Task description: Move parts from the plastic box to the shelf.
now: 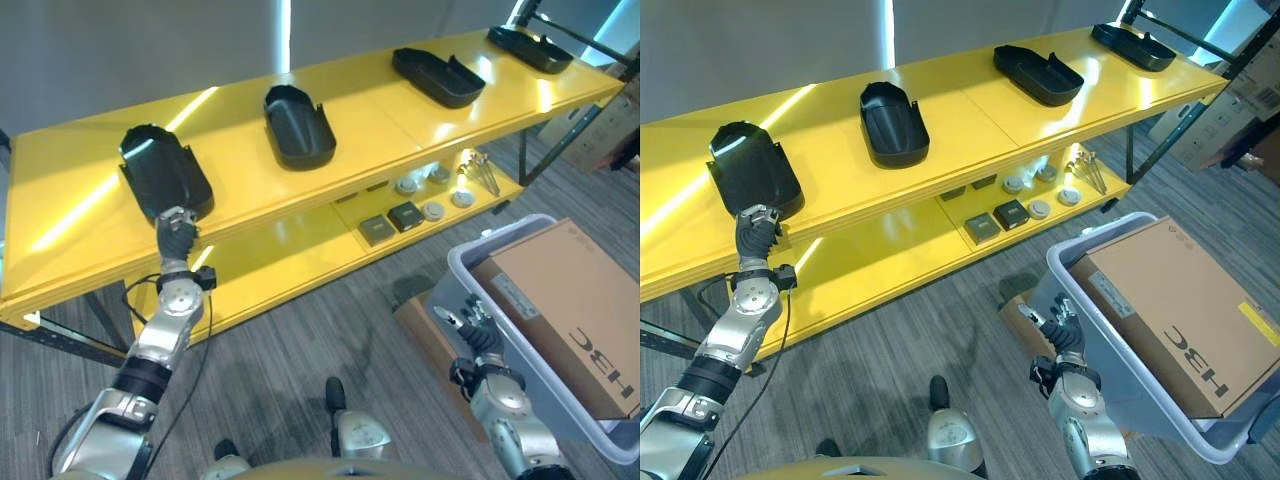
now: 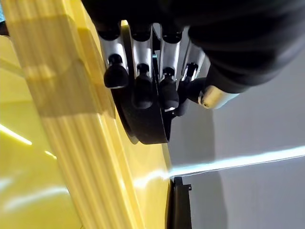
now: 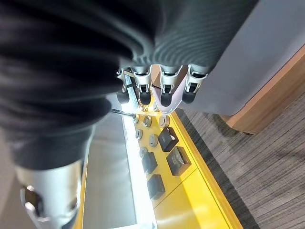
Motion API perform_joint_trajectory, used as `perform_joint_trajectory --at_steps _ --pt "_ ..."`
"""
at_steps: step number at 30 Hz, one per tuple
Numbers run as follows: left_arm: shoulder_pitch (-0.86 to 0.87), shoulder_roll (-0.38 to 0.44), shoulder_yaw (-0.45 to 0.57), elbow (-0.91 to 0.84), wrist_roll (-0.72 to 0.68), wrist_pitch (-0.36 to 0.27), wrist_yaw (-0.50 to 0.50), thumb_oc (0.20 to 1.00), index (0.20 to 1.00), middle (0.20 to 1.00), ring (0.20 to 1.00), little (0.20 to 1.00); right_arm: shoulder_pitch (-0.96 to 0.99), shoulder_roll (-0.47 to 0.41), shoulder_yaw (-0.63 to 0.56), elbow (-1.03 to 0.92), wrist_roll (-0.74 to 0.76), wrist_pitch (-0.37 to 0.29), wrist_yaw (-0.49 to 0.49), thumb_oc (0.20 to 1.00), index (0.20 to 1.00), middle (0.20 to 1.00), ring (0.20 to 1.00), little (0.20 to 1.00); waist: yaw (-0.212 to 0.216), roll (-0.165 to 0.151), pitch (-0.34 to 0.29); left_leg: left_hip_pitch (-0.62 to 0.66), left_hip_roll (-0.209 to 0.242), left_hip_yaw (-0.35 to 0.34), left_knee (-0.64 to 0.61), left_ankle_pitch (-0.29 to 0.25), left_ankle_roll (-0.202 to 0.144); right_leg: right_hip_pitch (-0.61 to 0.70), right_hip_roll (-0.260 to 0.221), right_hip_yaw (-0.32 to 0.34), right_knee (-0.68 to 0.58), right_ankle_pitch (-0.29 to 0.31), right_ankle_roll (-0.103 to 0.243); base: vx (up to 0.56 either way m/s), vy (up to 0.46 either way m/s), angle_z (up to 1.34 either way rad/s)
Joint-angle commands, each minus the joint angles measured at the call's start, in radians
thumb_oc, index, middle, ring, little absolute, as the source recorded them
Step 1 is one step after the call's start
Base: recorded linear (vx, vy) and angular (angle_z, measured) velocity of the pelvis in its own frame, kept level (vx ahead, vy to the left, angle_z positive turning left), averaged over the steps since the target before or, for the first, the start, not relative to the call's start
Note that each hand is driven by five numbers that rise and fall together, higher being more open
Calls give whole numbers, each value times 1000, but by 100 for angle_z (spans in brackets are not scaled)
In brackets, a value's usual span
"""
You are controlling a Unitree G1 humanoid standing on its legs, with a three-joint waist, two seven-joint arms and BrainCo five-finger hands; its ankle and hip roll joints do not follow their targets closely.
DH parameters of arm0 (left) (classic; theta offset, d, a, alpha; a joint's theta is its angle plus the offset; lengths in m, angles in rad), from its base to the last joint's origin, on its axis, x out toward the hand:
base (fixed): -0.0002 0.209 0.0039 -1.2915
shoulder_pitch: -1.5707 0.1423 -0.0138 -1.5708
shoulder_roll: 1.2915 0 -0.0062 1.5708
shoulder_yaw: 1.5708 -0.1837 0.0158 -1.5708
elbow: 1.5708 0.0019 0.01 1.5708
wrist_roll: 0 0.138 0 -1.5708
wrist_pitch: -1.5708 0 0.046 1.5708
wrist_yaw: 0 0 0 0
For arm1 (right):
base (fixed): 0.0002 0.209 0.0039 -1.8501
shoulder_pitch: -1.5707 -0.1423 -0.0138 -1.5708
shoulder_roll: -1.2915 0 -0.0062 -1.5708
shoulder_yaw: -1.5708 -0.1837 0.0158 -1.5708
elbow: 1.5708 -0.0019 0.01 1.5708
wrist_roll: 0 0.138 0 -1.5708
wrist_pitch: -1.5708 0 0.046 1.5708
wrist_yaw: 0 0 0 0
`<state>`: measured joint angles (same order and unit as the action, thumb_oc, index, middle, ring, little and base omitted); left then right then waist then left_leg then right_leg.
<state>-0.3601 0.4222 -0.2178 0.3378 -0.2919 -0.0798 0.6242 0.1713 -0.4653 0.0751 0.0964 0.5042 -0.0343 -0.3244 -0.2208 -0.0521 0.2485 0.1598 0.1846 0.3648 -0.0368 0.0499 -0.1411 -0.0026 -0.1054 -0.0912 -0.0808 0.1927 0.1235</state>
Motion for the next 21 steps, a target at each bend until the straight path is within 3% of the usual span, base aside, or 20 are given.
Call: perform_joint_trajectory --at_steps 1,11,21 --pt "-109 26 42 69 -7 -59 42 200 200 200 200 200 -43 -80 11 -30 -29 -34 19 1000 1000 1000 1000 1000 -8 12 5 -109 51 -21 105 -5 36 -6 -47 36 122 -140 49 9 35 -3" --pt "-213 70 80 252 -39 -68 59 200 200 200 200 200 -69 -122 15 -24 -19 -34 38 1000 1000 1000 1000 1000 -33 13 27 -135 55 -13 136 -14 33 -34 -49 47 145 -149 43 -7 22 -7" --pt "-329 183 98 379 -78 -53 54 200 200 200 200 200 -99 -172 8 -34 -6 -31 55 1000 1000 1000 1000 1000 -62 15 56 -161 57 -17 164 -38 24 -64 -55 46 171 -172 40 4 25 -2"
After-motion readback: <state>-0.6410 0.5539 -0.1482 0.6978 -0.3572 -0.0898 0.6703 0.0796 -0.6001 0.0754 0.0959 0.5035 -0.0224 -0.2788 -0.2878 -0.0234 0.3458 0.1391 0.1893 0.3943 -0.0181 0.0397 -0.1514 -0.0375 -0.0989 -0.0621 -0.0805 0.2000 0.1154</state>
